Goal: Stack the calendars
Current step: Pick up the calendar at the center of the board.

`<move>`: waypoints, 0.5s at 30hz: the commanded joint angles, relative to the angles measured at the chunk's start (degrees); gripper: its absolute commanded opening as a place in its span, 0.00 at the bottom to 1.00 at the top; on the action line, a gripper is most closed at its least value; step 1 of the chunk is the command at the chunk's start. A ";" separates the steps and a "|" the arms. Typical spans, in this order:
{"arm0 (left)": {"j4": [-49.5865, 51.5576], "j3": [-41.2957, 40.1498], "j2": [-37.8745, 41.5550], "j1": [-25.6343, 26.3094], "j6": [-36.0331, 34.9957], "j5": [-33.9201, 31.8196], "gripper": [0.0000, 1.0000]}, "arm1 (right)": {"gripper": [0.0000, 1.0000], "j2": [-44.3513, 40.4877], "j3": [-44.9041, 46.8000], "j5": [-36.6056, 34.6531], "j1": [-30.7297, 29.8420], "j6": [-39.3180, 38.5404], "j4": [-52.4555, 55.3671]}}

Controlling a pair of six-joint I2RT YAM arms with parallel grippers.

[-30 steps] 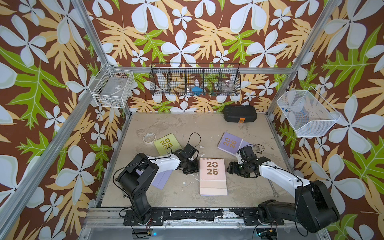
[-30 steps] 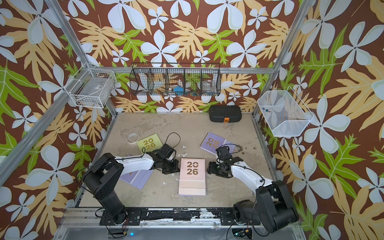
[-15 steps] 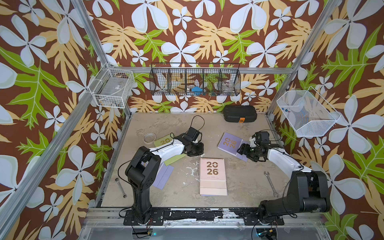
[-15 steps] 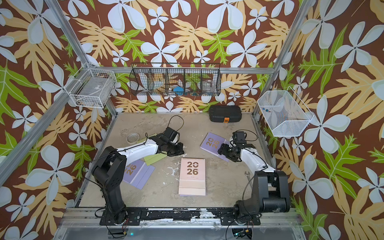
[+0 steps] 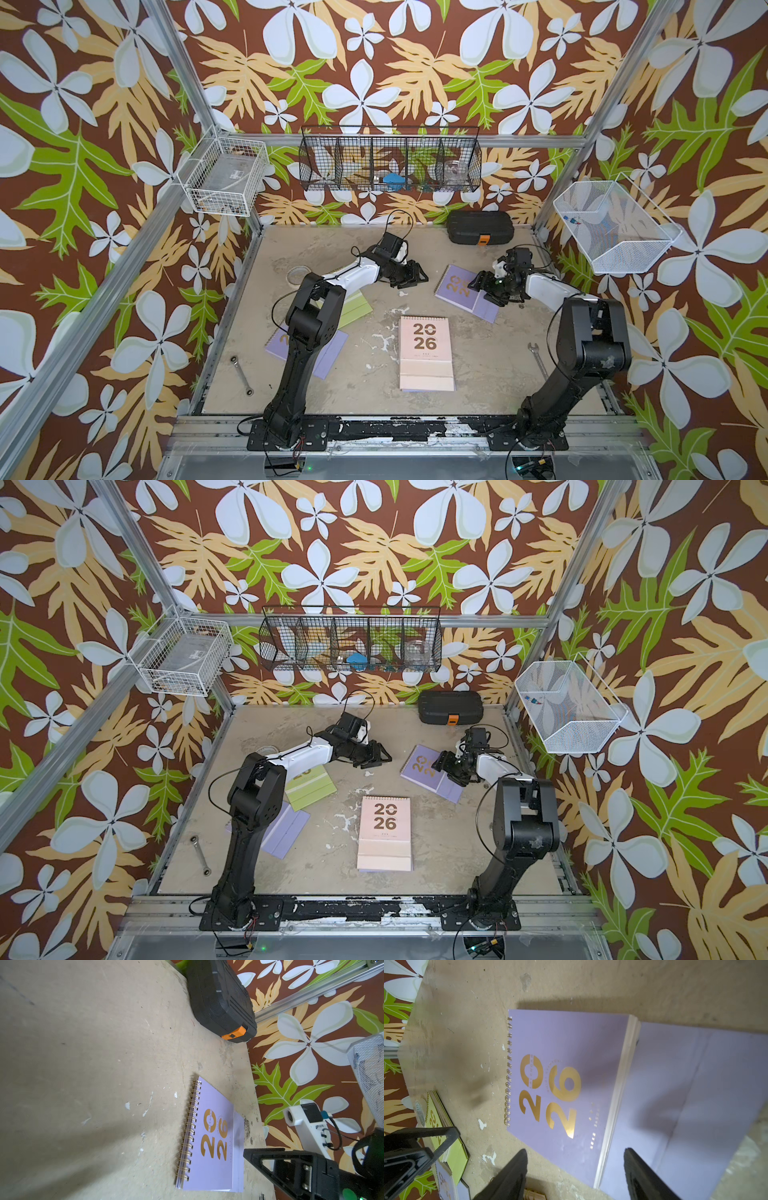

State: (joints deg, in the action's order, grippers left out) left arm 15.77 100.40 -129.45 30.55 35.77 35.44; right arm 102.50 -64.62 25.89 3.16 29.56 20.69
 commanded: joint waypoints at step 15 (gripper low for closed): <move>-2.11 14.18 -13.44 -0.13 -1.68 4.09 0.75 | 0.75 9.21 -5.21 4.68 0.18 -2.27 1.90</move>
State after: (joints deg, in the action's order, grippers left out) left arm 14.11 113.38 -141.80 30.55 35.31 39.29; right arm 110.15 -69.95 29.76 3.53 28.47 22.02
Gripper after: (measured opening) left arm 0.745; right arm 0.744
